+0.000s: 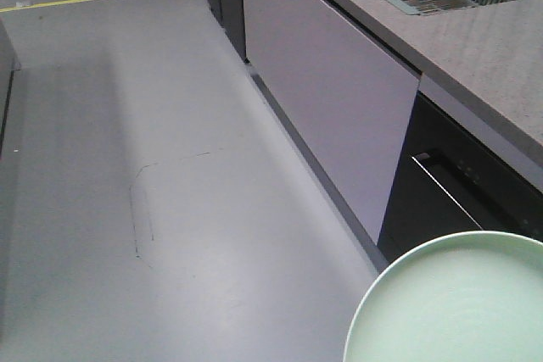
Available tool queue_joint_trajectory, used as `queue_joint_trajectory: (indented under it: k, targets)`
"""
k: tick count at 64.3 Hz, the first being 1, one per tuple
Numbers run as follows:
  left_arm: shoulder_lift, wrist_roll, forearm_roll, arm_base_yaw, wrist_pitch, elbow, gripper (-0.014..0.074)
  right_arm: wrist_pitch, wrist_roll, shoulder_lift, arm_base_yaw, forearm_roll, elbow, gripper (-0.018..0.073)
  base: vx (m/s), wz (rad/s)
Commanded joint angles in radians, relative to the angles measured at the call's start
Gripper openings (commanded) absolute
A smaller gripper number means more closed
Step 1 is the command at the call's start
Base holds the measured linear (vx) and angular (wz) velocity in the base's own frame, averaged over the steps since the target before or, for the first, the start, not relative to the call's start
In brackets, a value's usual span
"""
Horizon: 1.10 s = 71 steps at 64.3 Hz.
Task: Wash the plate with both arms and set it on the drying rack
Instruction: 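Hold the plate in the right gripper while the base turns away, then hold the plate in the right gripper while driving down the aisle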
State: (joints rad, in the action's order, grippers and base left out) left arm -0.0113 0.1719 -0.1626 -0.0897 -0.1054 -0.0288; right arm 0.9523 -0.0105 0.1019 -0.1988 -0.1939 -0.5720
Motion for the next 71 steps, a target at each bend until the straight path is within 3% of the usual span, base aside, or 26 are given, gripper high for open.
queue_joint_trajectory:
  k: [1,71]
  targets:
    - [-0.013,-0.009,-0.003,0.007,0.076,0.028,-0.0006,-0.075,0.000,0.021,0.006,-0.004,-0.023,-0.0001,0.01,0.26]
    - [-0.013,-0.009,-0.003,0.007,0.076,0.028,-0.0006,-0.075,0.000,0.021,0.006,-0.004,-0.023,-0.0001,0.09,0.33]
